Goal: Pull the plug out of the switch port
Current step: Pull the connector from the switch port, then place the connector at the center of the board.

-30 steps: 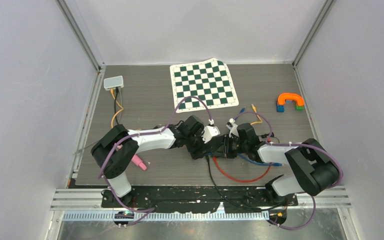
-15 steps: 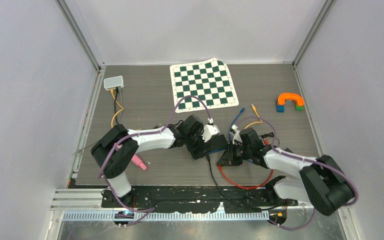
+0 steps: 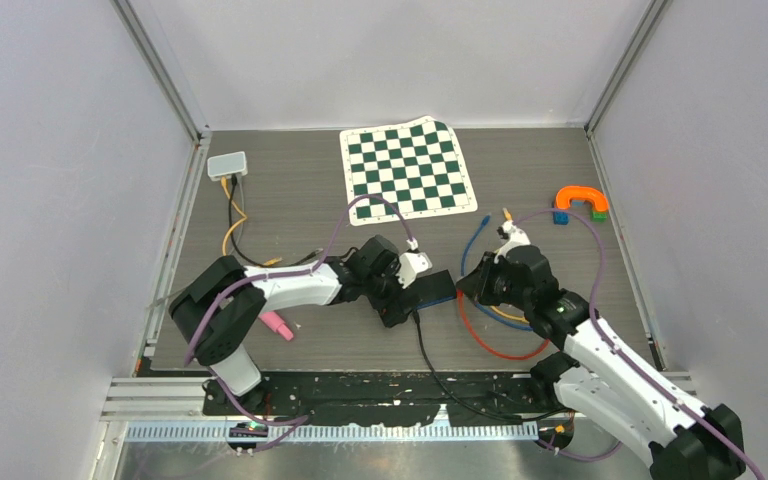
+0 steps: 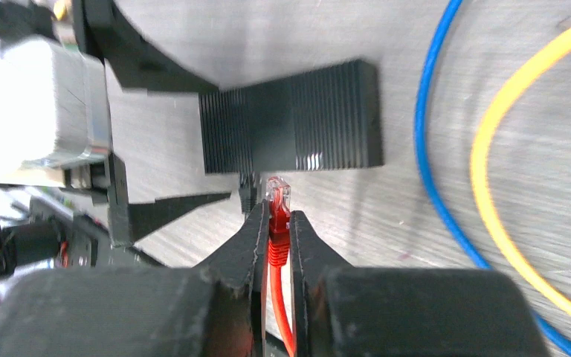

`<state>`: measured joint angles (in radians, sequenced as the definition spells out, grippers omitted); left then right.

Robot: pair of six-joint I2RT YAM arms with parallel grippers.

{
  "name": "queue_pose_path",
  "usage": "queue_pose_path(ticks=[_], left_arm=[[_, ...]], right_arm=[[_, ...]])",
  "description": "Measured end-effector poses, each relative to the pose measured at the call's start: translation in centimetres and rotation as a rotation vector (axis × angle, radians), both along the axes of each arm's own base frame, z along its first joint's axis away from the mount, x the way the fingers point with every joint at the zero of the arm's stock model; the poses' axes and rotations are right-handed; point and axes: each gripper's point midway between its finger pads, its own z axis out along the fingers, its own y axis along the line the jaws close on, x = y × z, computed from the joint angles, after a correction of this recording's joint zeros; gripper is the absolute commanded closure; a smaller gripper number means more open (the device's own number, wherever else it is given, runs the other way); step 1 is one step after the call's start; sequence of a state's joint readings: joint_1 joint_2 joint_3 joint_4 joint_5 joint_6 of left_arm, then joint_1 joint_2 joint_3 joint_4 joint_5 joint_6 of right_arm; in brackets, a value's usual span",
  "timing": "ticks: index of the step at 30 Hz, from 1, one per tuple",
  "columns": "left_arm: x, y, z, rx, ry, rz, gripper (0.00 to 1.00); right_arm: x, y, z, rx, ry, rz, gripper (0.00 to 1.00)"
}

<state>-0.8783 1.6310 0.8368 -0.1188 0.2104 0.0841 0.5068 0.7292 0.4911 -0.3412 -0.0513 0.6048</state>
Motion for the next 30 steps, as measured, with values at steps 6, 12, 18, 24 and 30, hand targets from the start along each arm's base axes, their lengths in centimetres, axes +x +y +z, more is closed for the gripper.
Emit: queue_pose_path(ticks=[6, 12, 18, 24, 30], left_arm=[[0.2, 1.5, 1.6, -0.018, -0.045, 0.093, 0.00], [1.7, 2.6, 5.0, -0.088, -0.162, 0.210, 0.01], [2.1, 4.3, 6.1, -0.107, -0.225, 0.293, 0.00], [2.2, 5.8, 5.9, -0.098, -0.247, 0.350, 0.00], [2.2, 6.1, 5.6, -0.095, -0.249, 0.364, 0.01]], right_arm=[[3.1, -3.3, 2.8, -0.084, -0.081, -0.199, 0.95], [8.6, -6.1, 3.1, -0.149, -0.035, -0.344, 0.95], [12.2, -8.1, -0.8, -0.147, 0.103, -0.393, 0.90], [14.5, -6.8, -2.3, -0.114, 0.159, -0.318, 0.77], [14.7, -5.9, -2.3, -0.101, 0.158, -0.252, 0.51]])
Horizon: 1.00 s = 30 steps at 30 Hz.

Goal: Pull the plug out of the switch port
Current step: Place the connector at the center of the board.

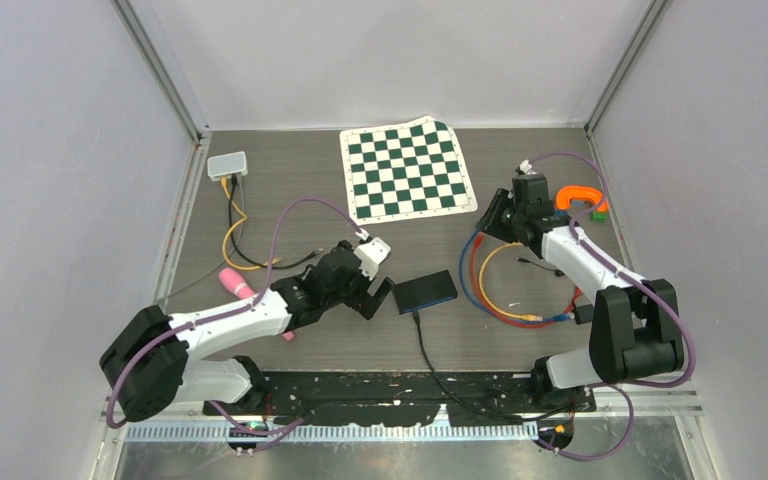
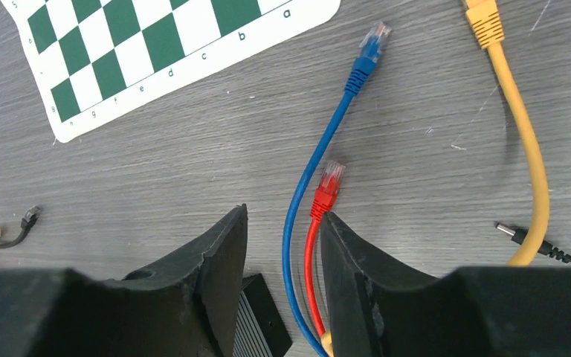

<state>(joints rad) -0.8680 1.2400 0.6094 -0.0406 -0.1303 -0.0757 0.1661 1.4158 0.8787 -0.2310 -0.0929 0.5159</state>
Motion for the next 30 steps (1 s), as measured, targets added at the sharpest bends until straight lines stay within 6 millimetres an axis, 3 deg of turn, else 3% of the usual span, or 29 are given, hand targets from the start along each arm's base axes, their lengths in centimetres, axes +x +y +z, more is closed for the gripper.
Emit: queue_pose_path(ticks=[5, 10, 12, 18, 22, 30], left_arm=[[0.0, -0.1, -0.2, -0.003, 0.008, -0.007, 0.01], [0.0, -0.5, -1.2, 0.009, 0.041, -0.024, 0.00], [0.1, -0.7, -1.4, 0.011, 0.050, -0.028, 0.00], [0.3, -1.9, -1.2, -0.008, 0.064, -0.061, 0.00], [0.4, -3.5, -1.4, -0.012, 0.094, -0.129, 0.00], [-0.5, -5.8, -2.2, -0.008, 0.151, -0.288, 0.01]], right_arm=[[-0.6, 0.5, 1.1, 0.017, -0.030, 0.038, 0.47], [-3.5, 1.6, 3.1, 0.088, -0.100, 0.108, 0.46], [-4.9, 2.2, 3.0, 0.122, -0.106, 0.146, 0.46], [-10.3, 4.6, -1.3, 0.221, 0.014, 0.252, 0.49], [-14.3, 7.2, -3.8, 0.279, 0.108, 0.323, 0.50], [-18.0, 10.8, -5.5, 0.370, 0.170, 0.401, 0.51]])
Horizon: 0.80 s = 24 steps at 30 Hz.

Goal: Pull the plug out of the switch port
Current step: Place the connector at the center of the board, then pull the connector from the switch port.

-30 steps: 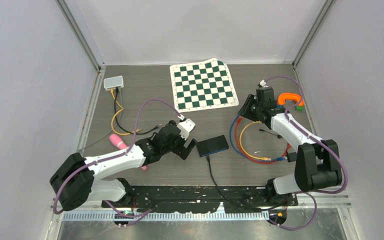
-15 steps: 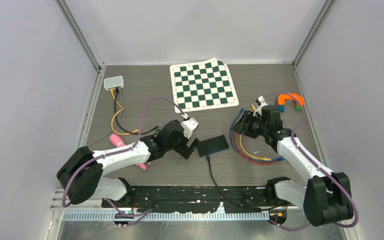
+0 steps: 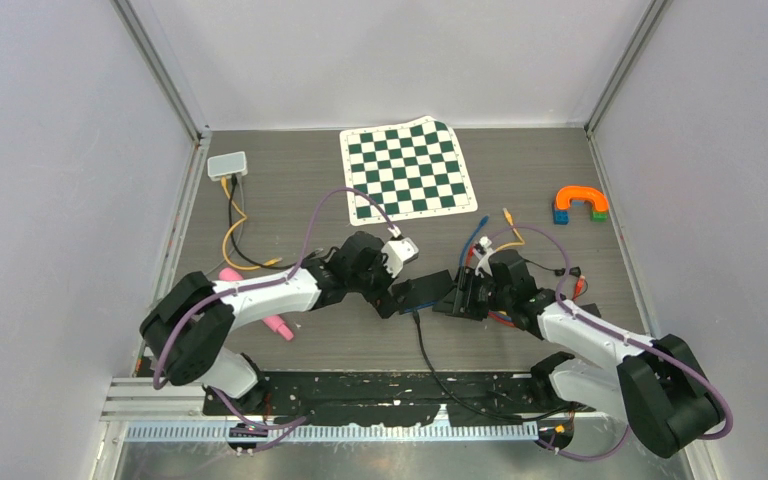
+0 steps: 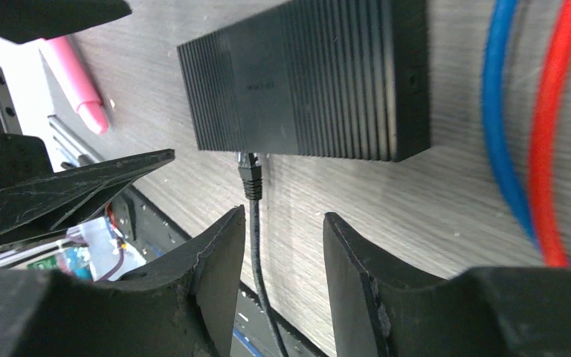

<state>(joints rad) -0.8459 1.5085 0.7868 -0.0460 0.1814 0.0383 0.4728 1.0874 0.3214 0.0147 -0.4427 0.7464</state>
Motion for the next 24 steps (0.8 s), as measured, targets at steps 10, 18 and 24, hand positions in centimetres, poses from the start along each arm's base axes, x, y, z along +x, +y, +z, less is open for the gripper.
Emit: queue_pose_path(ticks=[10, 18, 24], left_arm=[[-0.5, -0.5, -2.4, 0.088, 0.066, -0.100, 0.02], [-0.4, -1.0, -3.5, 0.128, 0.085, -0.132, 0.12], [-0.4, -1.5, -3.6, 0.131, 0.089, -0.152, 0.29]], right_arm=[[-0.8, 1.9, -1.5, 0.062, 0.081, 0.007, 0.55], [-0.7, 3.2, -2.1, 0.101, 0.118, 0.021, 0.56], [-0.2, 4.0, -2.1, 0.127, 0.125, 0.029, 0.56]])
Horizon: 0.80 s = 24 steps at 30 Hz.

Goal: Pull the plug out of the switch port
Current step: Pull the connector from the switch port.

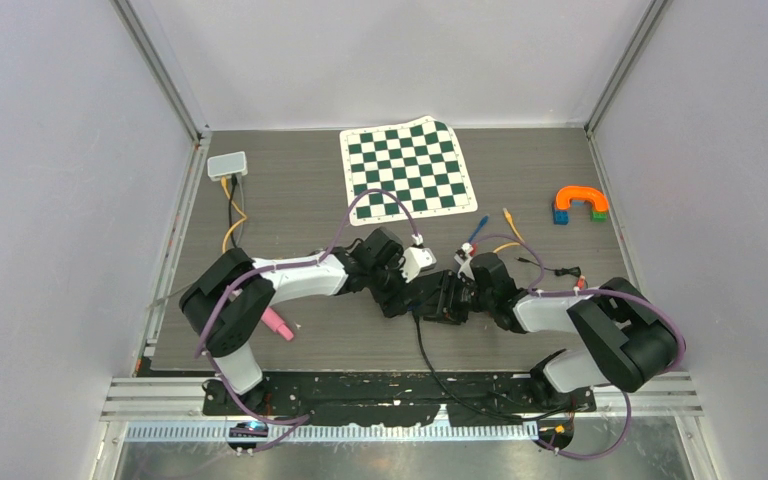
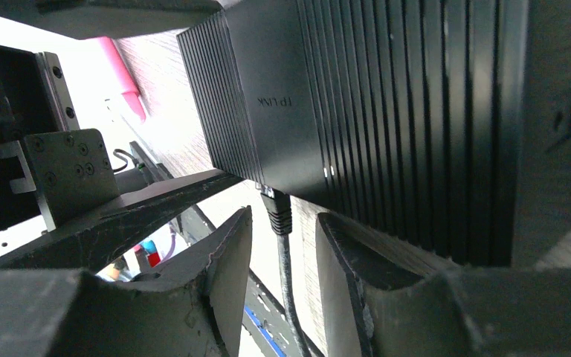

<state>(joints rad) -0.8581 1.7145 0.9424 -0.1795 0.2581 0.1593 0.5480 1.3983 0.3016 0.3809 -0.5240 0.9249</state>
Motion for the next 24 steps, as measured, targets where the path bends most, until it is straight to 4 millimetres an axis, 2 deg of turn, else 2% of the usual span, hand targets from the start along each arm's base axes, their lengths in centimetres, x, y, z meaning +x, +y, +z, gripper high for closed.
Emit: queue_pose_path(ticks=[3, 8, 15, 24], left_arm=[[0.0, -0.1, 0.0, 0.000, 0.003, -0.005, 0.38], [-0.1, -0.2, 0.0, -0.005, 0.007, -0.010, 0.46], [-0.2, -0.2, 0.0, -0.010, 0.011, -0.004, 0.48], [-0.3, -0.2, 0.1, -0.015, 0.016, 0.006, 0.50]], right_arm=[[0.3, 0.3, 0.0, 0.010, 0.004, -0.006, 0.56], [0.8, 0.4, 0.0, 0.007, -0.001, -0.027, 0.56], [1.5, 0.4, 0.0, -0.016, -0.023, -0.059, 0.56], [1.5, 0.4, 0.1, -0.020, -0.022, -0.068, 0.55]])
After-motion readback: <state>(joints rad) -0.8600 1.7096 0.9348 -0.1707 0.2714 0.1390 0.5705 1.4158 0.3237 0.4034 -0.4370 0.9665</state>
